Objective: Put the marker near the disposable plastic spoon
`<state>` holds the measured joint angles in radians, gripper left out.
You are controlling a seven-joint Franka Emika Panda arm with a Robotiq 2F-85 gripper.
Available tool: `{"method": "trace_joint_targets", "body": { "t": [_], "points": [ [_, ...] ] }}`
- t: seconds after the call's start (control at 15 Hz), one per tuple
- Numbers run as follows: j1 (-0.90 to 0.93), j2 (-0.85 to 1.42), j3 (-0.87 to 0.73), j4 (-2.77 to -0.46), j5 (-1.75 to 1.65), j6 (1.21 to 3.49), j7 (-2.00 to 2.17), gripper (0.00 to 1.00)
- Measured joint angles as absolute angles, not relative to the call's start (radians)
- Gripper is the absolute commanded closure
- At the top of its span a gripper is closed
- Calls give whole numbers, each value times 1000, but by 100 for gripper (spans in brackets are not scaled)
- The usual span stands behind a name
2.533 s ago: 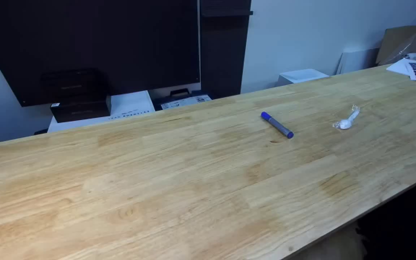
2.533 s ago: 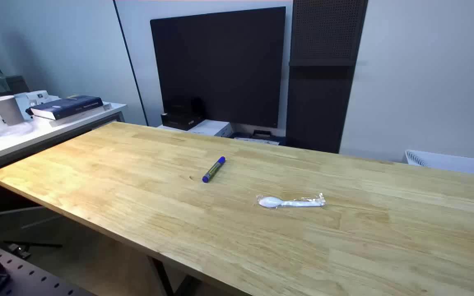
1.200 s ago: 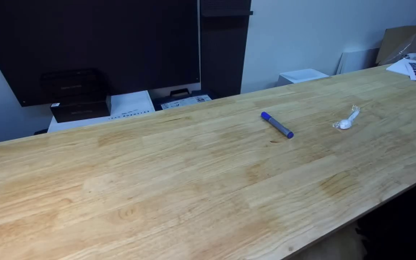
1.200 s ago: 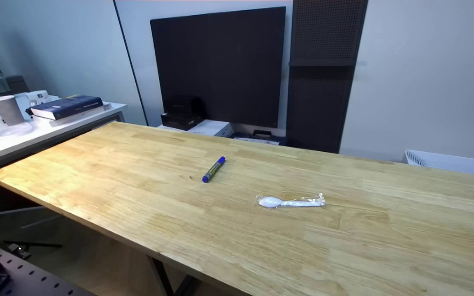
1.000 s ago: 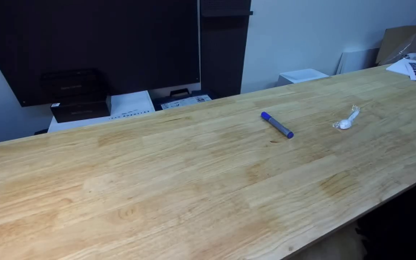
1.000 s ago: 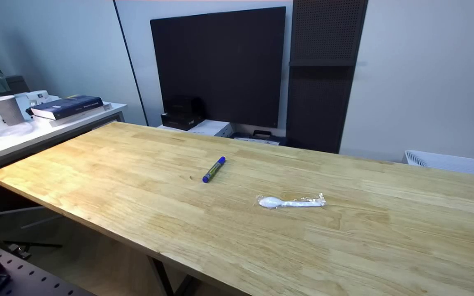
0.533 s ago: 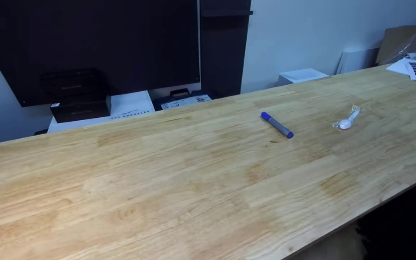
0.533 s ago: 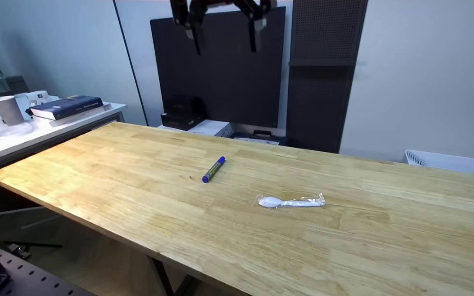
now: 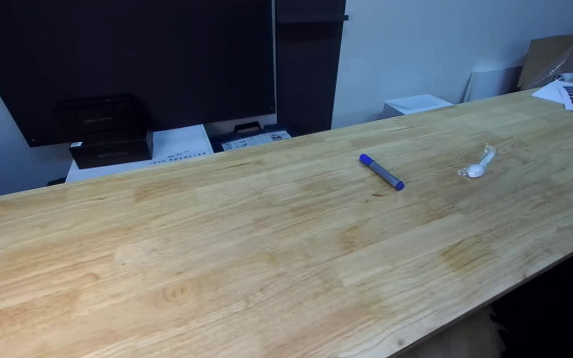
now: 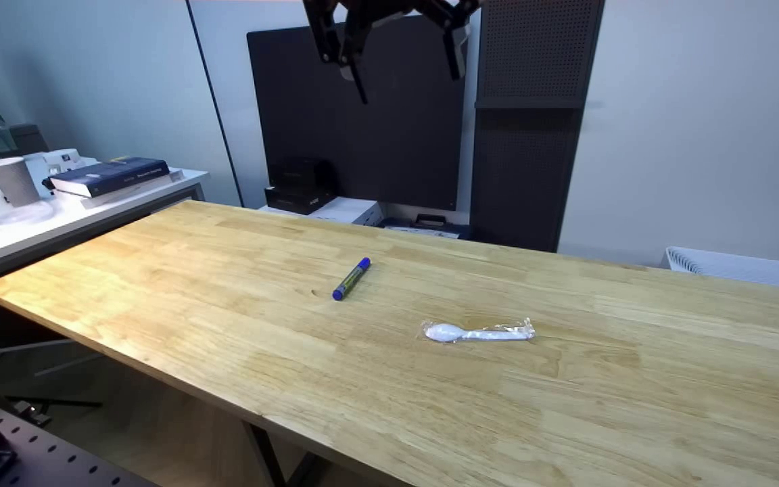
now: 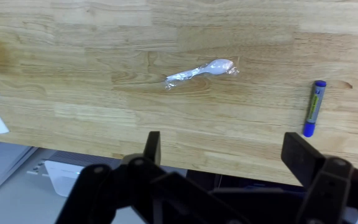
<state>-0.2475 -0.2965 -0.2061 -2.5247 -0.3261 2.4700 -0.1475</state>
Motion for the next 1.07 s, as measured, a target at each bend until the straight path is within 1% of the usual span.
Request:
{"method": "trace_joint_targets", "body": {
  "t": [0.2,0.6,0.8,1.07],
  "points": [
    [-272,-218,-216,-2525,-334,2538,-137,0],
    [-193,10,-204,-2473,-15,2560,-222,0],
    [-170,110,-178,-2406,4,2553,-224,0],
    [-172,134,-178,-2384,-2,2547,-221,0]
  ]
}}
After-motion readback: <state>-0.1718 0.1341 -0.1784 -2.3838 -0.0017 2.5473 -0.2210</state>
